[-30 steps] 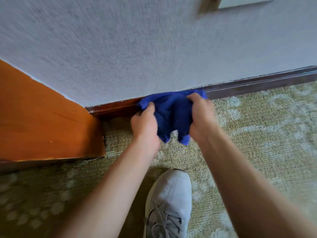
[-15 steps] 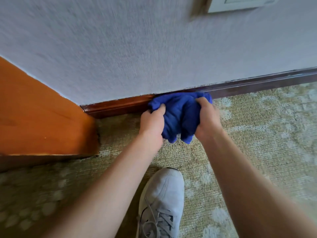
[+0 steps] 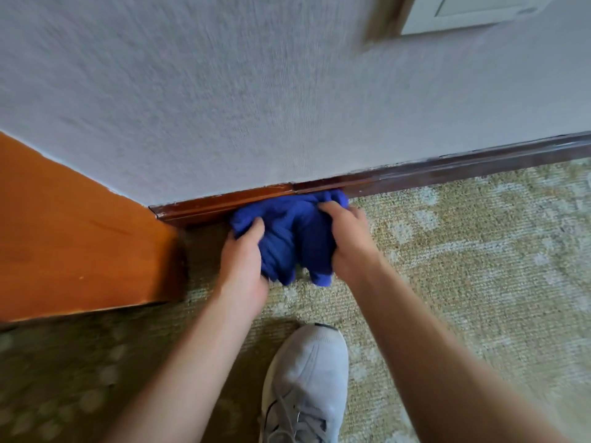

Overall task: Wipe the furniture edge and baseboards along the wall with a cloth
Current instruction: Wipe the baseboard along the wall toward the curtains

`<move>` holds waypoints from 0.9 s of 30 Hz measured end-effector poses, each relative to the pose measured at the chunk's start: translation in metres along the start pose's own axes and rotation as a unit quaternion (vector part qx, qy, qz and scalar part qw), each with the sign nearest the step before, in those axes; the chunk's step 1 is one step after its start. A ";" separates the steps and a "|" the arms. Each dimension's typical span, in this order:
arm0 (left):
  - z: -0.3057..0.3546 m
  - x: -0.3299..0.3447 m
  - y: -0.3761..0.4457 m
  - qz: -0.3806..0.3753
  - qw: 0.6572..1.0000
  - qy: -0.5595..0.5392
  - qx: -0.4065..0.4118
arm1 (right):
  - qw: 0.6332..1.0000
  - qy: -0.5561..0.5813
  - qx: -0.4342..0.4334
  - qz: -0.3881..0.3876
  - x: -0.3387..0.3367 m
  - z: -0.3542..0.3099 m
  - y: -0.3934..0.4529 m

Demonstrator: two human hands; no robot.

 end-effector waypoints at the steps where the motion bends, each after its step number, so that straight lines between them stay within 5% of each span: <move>1: -0.006 0.000 -0.006 -0.035 0.999 0.003 -0.014 | 0.999 0.028 0.012 0.028 -0.005 0.004 0.000; 5: 0.000 -0.012 -0.018 0.036 0.998 -0.050 0.028 | 0.997 -0.026 -0.013 0.076 0.006 0.019 0.004; 10: 0.016 -0.050 -0.013 0.175 0.971 -0.151 0.062 | 0.990 -0.106 0.014 -0.096 0.067 0.047 -0.013; 14: 0.025 -0.052 -0.010 0.183 0.969 -0.153 0.066 | 0.983 -0.087 0.052 -0.151 0.081 0.048 -0.023; 17: 0.024 -0.025 -0.023 0.150 0.979 -0.096 0.102 | 0.996 -0.013 0.064 -0.053 0.045 0.027 -0.015; 22: 0.019 -0.002 -0.028 0.106 0.991 -0.073 0.041 | 0.991 0.042 0.014 0.124 0.016 0.018 -0.007; 27: 0.036 -0.058 -0.011 0.231 0.959 -0.137 0.088 | 0.996 -0.041 0.055 -0.052 0.087 0.054 -0.029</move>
Point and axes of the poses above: each hand's wrist, its own y-axis towards the middle knuckle, its own x-axis out of the palm, z = x × y, the point moved 6 cm from there along y, towards the middle knuckle, and after that the axes turned 5 degrees about -y, right-handed, at the moved point
